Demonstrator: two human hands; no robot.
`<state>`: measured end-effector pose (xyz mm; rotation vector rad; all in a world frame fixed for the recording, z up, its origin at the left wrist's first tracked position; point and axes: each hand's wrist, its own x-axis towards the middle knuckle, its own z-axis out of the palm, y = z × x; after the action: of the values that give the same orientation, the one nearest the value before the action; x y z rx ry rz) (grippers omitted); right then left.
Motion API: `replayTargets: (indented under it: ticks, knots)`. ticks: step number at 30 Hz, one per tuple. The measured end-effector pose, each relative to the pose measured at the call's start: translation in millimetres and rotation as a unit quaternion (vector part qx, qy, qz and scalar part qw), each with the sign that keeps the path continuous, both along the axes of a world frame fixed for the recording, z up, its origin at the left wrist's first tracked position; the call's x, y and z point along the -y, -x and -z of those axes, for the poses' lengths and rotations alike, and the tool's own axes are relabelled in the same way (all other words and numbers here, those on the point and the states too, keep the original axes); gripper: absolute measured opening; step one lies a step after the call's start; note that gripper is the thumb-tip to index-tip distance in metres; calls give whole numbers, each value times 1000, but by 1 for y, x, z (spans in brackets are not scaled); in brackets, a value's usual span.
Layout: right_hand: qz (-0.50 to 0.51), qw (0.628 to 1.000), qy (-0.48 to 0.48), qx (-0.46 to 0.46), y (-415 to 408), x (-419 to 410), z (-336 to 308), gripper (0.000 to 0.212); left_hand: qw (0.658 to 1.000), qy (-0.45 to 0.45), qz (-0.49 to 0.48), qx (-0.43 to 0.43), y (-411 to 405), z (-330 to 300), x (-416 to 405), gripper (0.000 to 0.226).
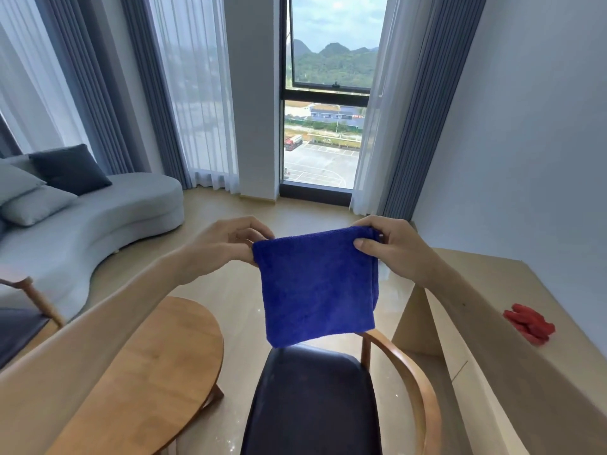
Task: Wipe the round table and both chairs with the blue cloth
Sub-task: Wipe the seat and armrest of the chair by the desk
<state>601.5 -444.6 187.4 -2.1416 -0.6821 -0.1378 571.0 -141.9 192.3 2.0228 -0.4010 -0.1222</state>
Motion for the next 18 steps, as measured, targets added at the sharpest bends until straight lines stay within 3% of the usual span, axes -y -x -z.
replayTargets:
  ticks: [2,5,10,14,18]
  knots:
    - [-13,1000,0,-3,-1,-7,3,21,1000,-22,-21,0,4,4,-4,27]
    - [-30,999,12,-8,-6,-23,10,18,984,-138,-78,80,11,20,-8,34]
    - [-85,993,76,-7,-16,-72,34,16,940,-259,-142,169,37,49,-52,18]
    - [-153,977,150,15,-9,-146,61,17,924,-323,-174,108,82,73,-114,15]
    - [-229,960,158,-5,9,-224,86,17,934,-271,-232,18,136,91,-175,12]
